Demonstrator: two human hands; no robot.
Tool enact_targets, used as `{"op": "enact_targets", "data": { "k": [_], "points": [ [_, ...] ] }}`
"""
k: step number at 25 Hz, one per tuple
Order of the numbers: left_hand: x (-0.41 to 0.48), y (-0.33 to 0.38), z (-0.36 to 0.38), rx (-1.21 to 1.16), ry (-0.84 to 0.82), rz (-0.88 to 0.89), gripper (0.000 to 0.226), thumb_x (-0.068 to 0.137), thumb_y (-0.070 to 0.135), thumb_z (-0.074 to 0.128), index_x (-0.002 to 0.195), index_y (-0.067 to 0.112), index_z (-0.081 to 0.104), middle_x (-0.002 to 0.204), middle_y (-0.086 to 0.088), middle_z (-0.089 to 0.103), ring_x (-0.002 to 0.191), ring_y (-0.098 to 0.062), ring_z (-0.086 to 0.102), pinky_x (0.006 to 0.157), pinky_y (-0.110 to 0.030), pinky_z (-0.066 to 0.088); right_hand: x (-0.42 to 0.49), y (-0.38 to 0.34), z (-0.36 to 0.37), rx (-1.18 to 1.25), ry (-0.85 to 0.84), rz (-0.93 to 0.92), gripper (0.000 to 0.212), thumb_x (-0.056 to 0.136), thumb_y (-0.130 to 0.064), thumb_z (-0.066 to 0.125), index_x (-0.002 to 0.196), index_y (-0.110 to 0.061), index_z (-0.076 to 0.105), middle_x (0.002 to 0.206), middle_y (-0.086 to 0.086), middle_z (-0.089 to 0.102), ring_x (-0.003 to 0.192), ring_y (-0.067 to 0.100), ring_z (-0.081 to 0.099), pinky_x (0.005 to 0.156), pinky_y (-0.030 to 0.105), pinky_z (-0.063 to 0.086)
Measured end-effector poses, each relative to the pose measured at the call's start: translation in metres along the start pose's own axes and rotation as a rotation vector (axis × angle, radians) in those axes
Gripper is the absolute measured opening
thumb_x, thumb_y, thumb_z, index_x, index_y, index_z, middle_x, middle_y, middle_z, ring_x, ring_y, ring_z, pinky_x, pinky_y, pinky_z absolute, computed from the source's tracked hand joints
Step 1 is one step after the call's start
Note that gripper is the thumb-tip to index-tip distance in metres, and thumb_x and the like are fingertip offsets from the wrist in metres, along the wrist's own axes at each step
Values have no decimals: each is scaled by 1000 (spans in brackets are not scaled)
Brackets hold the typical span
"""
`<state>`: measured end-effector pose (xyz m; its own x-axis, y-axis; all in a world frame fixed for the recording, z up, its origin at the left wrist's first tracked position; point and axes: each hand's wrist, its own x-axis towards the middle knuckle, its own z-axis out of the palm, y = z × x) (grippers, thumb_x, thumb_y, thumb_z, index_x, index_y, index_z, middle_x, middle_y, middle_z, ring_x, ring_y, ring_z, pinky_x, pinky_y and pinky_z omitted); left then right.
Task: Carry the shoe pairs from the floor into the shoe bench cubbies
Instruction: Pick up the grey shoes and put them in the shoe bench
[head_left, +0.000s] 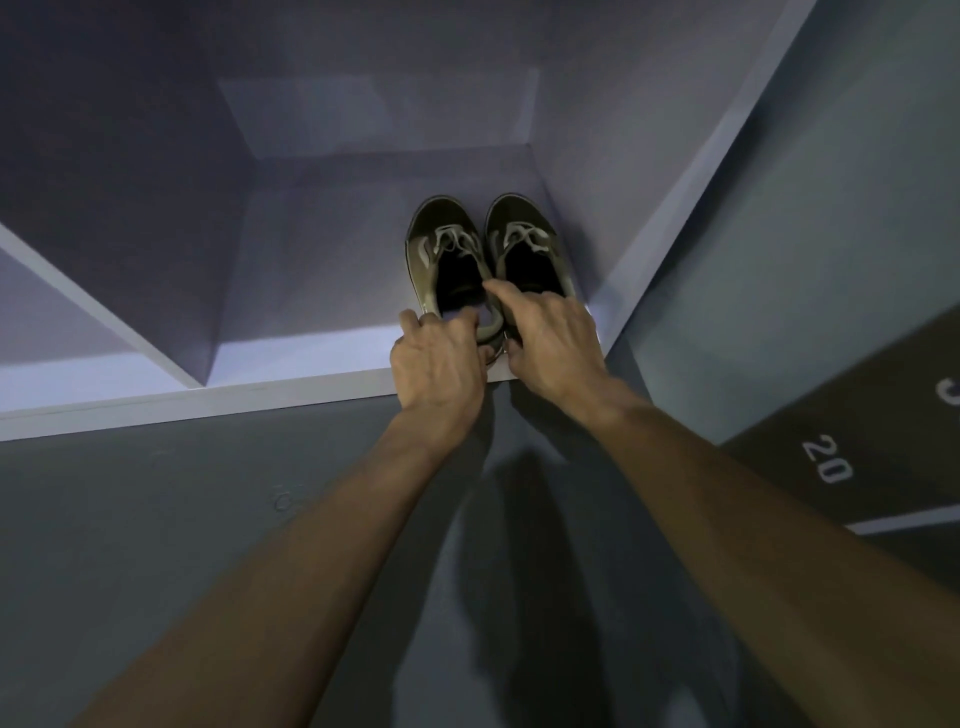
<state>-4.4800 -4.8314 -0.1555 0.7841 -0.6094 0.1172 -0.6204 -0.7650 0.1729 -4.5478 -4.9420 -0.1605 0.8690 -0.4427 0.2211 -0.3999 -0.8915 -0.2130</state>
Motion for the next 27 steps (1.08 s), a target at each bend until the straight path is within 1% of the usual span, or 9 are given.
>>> {"op": "enact_targets", "data": {
  "k": [6,10,13,15,16,18,21,24,27],
  "points": [
    [1,-3,-5,19,-11,39,36,93,40,59,126,26,55,105,-12,63,109,-29,48,64,-33,35,-3,0,0,13,7,8,71,78,-12,70,143,-22,43,106,7,69,93,30,59,80,41,42],
    [1,-7,-5,32,-34,59,36,93,39,59,126,26,52,107,-12,63,108,-28,49,65,-33,38,-6,-10,0,-12,-24,66,71,80,-13,68,144,-23,40,108,9,68,96,30,59,85,41,44],
    [-1,-10,-15,18,-111,38,44,92,41,61,129,23,43,109,-11,63,105,-29,55,69,-36,43,-12,-22,-5,-52,-83,137,80,78,-19,69,148,-22,29,121,12,60,111,32,51,98,41,39],
    [-13,-18,-35,-7,-197,18,60,88,47,61,136,24,32,111,-10,62,102,-30,59,73,-38,46,-25,-43,-14,-74,-118,135,88,78,-28,69,151,-19,20,138,16,45,128,35,39,110,48,29],
    [-24,-23,-52,-14,-228,12,67,87,49,61,140,26,26,112,-10,61,102,-30,59,74,-39,47,-35,-56,-24,-86,-147,99,87,82,-32,66,153,-19,16,146,18,36,136,35,31,113,50,23],
    [-56,-39,-98,-15,-283,-8,71,87,47,59,143,29,20,116,-10,59,105,-30,57,76,-41,48,-58,-87,-60,-63,-203,13,82,87,-31,59,154,-20,13,153,17,29,143,33,23,115,49,20],
    [-113,-70,-201,-60,-335,-102,64,89,50,55,142,30,27,123,-6,56,113,-28,53,79,-43,49,-80,-147,-151,79,-323,-90,84,84,-28,61,154,-18,15,151,13,32,140,32,29,112,47,27],
    [-171,-91,-337,-92,-273,-236,58,85,53,59,136,32,41,123,0,57,114,-24,53,77,-41,51,-90,-229,-265,210,-409,-209,76,85,-28,59,152,-14,26,144,13,42,131,32,40,105,46,35],
    [-219,-109,-492,-124,-214,-389,54,82,53,64,130,31,50,123,1,57,113,-23,51,79,-40,51,-90,-318,-392,336,-432,-341,74,83,-25,68,147,-8,36,136,14,52,124,31,50,103,45,41]
  ]
}}
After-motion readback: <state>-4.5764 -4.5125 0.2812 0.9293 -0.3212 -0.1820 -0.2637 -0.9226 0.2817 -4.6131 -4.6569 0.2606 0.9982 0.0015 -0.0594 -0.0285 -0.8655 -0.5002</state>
